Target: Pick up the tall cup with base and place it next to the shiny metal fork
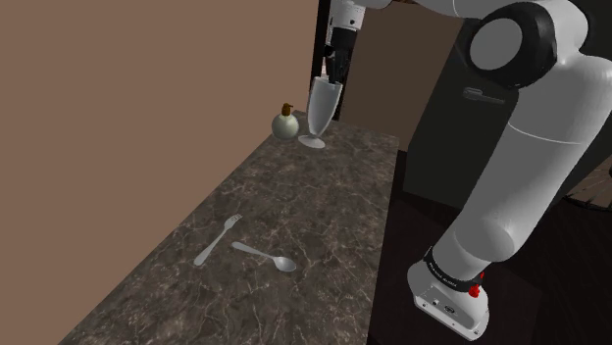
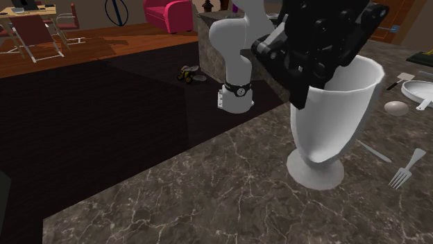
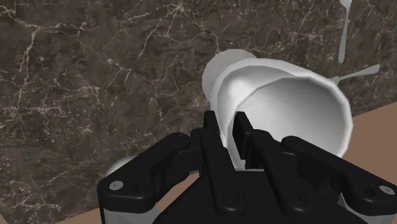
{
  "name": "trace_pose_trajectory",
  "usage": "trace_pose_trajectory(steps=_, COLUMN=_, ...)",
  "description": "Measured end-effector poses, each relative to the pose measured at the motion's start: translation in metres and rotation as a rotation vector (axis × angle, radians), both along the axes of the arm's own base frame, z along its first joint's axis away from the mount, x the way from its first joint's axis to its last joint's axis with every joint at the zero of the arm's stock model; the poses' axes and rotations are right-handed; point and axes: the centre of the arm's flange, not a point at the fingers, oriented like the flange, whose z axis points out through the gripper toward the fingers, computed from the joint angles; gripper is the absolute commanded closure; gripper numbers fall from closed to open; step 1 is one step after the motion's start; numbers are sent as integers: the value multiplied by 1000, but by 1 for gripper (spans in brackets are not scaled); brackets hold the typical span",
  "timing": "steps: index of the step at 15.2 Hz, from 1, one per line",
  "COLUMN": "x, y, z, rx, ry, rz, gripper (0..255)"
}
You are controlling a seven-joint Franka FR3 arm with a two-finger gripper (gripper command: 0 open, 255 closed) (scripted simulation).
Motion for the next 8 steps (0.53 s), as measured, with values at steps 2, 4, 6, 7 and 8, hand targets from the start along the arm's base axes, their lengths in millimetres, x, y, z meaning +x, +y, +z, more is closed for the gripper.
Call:
trace_pose_trajectory(steps=2, x=-9, y=21, z=14, rx=0, ry=0, rz=0, gripper=255)
trace_pose_trajectory(steps=4, x=-15, y=44, z=22, rx=0, ry=0, rz=0, gripper=255)
trace_pose_trajectory(steps=6, x=-24, y=67, z=33, rx=0, ry=0, rz=0, gripper=255)
trace_pose_trajectory(steps=7, x=-31, y=80, z=39, rx=0, ry=0, rz=1, gripper=255)
trace_pose_trajectory(steps=8, x=-34, y=90, z=44, rx=0, ry=-1, rz=0, gripper=255)
